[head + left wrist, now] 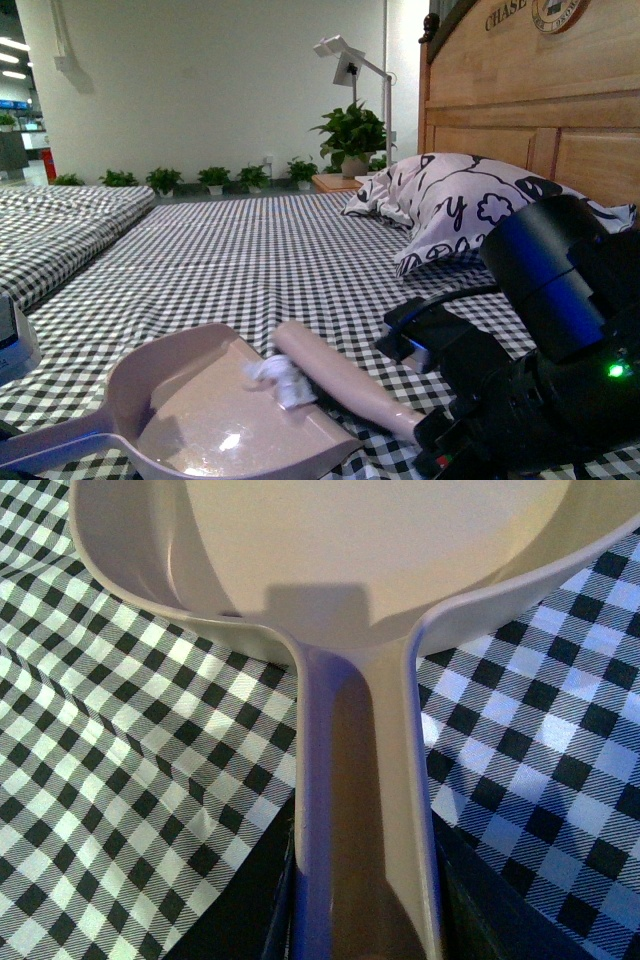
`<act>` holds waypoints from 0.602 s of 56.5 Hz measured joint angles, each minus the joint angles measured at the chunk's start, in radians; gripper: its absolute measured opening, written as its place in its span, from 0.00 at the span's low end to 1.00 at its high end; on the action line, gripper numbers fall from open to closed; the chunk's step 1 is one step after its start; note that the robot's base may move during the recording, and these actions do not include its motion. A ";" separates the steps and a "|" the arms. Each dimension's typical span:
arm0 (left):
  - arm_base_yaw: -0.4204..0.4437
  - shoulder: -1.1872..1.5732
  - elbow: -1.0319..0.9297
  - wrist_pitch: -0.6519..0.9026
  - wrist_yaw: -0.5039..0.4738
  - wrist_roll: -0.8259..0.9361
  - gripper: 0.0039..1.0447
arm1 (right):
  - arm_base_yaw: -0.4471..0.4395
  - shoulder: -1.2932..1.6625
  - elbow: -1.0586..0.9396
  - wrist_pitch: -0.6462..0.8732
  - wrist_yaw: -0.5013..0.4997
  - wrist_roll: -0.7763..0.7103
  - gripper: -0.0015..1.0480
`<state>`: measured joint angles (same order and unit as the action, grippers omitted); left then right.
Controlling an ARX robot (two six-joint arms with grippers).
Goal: Clean up trash
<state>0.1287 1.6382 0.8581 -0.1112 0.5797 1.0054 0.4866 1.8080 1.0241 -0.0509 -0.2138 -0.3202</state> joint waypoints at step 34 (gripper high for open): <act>0.000 -0.007 -0.041 0.131 -0.017 -0.074 0.27 | -0.216 -0.257 -0.049 0.136 -0.110 0.231 0.19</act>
<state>0.1287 1.6310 0.8169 0.0200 0.5625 0.9318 0.2710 1.5505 0.9752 0.0853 -0.3237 -0.0891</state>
